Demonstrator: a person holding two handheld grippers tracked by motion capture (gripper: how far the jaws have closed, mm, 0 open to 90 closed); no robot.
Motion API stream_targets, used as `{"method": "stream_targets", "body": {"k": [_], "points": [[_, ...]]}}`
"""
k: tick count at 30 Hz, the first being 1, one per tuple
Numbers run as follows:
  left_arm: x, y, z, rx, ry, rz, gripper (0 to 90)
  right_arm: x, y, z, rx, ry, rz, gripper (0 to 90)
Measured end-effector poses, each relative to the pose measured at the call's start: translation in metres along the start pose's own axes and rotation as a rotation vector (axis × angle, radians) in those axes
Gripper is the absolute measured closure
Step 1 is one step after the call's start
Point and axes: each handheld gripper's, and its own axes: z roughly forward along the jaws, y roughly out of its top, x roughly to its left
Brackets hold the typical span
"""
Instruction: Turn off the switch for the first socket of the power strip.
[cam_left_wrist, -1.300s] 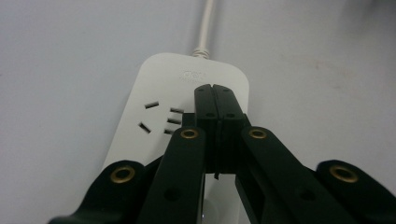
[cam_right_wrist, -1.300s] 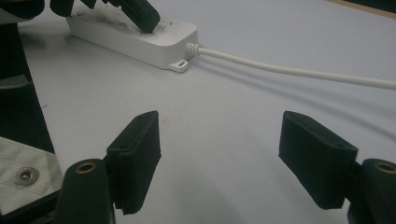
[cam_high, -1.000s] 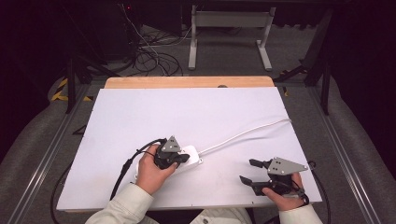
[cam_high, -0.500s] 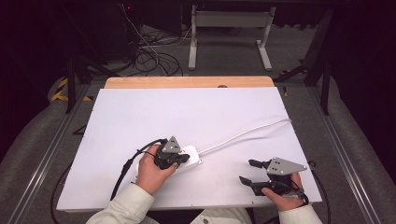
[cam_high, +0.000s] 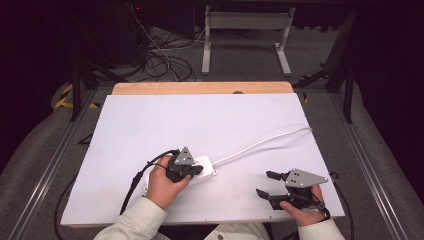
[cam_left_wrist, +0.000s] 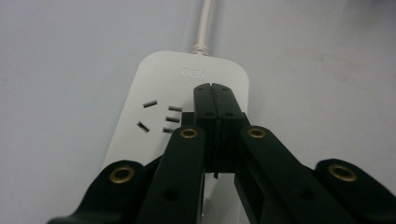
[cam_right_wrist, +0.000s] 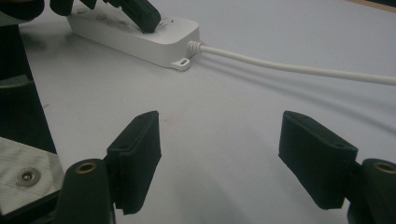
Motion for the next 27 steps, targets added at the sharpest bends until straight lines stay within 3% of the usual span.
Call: {"method": "stream_targets", "body": {"k": [7,11,27], "points": [[0.000,0.002,-0.004,-0.031,0.003,-0.009,90.0,-0.001,0.000,0.000,-0.002,-0.002,0.000,30.1],[-0.003,0.010,-0.015,-0.066,0.018,0.007,90.0,-0.002,-0.001,-0.001,-0.005,-0.002,0.004,30.1],[-0.009,0.018,-0.034,-0.132,-0.036,-0.002,90.0,-0.002,-0.001,-0.001,-0.005,-0.002,0.004,30.1]]}}
